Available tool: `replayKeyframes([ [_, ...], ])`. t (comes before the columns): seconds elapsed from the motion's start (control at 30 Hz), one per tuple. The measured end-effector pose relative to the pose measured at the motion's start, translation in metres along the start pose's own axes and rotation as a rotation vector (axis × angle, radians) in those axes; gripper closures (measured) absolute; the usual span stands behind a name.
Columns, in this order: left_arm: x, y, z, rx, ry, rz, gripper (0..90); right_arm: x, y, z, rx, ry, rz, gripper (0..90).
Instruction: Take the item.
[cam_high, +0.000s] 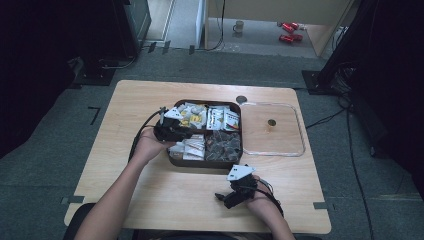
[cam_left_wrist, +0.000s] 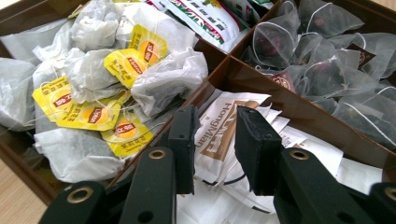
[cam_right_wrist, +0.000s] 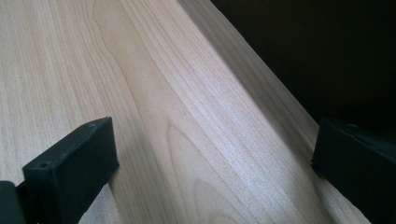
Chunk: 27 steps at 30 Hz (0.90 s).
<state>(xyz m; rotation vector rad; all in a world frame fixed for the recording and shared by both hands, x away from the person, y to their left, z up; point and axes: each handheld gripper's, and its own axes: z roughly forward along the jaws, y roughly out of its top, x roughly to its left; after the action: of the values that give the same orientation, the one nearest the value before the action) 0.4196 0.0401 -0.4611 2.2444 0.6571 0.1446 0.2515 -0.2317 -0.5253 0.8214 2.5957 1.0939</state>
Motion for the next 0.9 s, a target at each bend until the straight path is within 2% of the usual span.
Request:
replayKeyframes([
  [0.17, -0.004, 0.000, 0.006, 0.020, -0.011, 0.023, 68.8, 0.000, 0.000, 0.000, 0.000, 0.000, 0.000, 0.0],
  [0.2, -0.004, 0.000, 0.007, 0.022, 0.013, 0.030, 70.3, 0.000, 0.000, 0.000, 0.000, -0.001, 0.000, 0.0],
  [0.4, 0.001, 0.000, 0.007, -0.017, 0.036, 0.011, 75.4, 0.000, 0.000, 0.000, 0.000, -0.001, 0.001, 0.0],
  [0.5, 0.001, 0.000, 0.008, -0.011, 0.034, 0.013, 75.4, 0.000, 0.000, 0.000, 0.000, -0.001, 0.001, 0.0],
  [0.53, 0.000, 0.000, 0.010, 0.003, 0.041, 0.031, 75.3, 0.000, 0.000, 0.000, 0.000, -0.001, 0.001, 0.0],
  [0.7, -0.002, -0.001, 0.011, 0.014, 0.052, 0.063, 76.7, 0.000, 0.000, 0.000, 0.000, -0.001, 0.001, 0.0],
  [0.73, -0.003, -0.001, 0.011, 0.020, 0.051, 0.082, 77.7, 0.000, 0.000, 0.000, 0.000, -0.001, 0.001, 0.0],
  [0.8, -0.003, -0.001, 0.012, 0.021, 0.047, 0.094, 79.2, 0.000, 0.000, 0.000, 0.000, -0.001, 0.001, 0.0],
  [0.9, -0.003, -0.002, 0.012, 0.021, 0.042, 0.091, 79.8, 0.000, 0.000, 0.000, 0.000, -0.001, 0.001, 0.0],
])
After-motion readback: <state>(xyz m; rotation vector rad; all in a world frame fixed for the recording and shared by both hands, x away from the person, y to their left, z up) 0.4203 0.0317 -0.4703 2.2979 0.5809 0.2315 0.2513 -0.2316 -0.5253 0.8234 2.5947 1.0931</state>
